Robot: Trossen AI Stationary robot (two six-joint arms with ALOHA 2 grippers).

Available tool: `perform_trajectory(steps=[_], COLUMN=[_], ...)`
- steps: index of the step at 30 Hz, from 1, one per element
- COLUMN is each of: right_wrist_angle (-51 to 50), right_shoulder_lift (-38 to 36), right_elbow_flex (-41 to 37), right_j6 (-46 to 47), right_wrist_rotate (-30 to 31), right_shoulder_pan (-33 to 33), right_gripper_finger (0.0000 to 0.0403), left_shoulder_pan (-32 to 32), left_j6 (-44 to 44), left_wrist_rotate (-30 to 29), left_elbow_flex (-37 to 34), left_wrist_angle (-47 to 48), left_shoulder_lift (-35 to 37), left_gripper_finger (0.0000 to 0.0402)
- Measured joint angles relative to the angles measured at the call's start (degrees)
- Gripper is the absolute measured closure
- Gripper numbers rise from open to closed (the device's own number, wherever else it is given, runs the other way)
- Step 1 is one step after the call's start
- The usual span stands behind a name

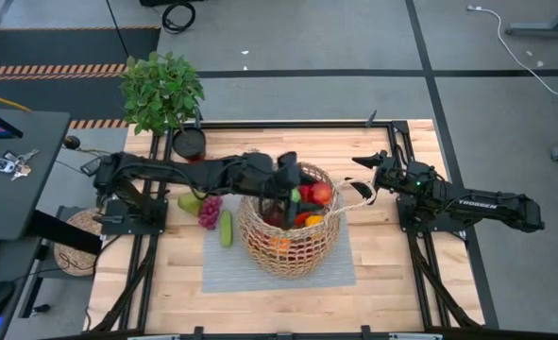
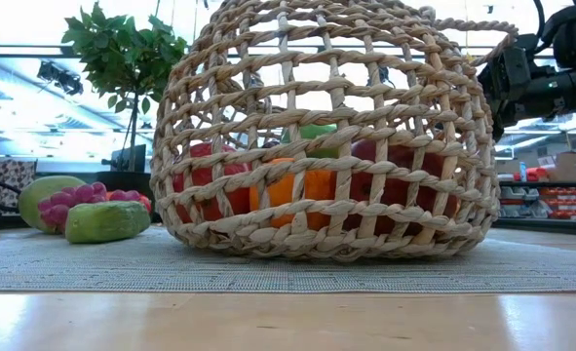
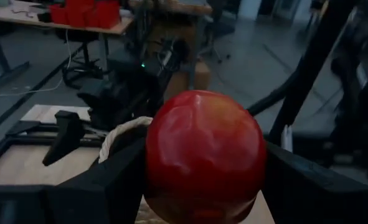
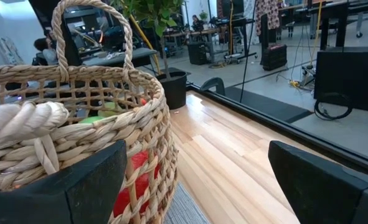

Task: Build produce basket
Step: Put the red apple into the brown basket

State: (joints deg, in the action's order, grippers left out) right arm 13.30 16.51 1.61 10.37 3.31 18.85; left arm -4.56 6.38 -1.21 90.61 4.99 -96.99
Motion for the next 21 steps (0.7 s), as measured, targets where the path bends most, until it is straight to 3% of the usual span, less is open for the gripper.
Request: perform_trajectory(steps=[12, 17, 21], right_wrist_angle=[0.0, 0.0, 0.0], right_shoulder_lift=[0.0, 0.0, 0.0], right_elbow_flex=[0.0, 0.0, 0.0], right_j6=[0.0, 0.0, 0.0], right_wrist_rotate=[0.0, 0.0, 0.0], right_shoulder_pan=[0.0, 0.0, 0.0], right_gripper_finger=[0.0009, 0.0009, 0.0009], left_shoulder_pan=[3.2, 4.1, 4.2], left_j6=[-12.1, -20.6, -34.2], left_wrist_rotate=[-3.2, -6.7, -8.4], left_elbow_flex=[16.4, 17.3, 17.0], left_wrist_angle=[18.4, 23.9, 27.3], left_shoulder_lift=[-8.5, -8.5, -8.5], left_gripper_finger=[0.0127, 0.0127, 0.0127])
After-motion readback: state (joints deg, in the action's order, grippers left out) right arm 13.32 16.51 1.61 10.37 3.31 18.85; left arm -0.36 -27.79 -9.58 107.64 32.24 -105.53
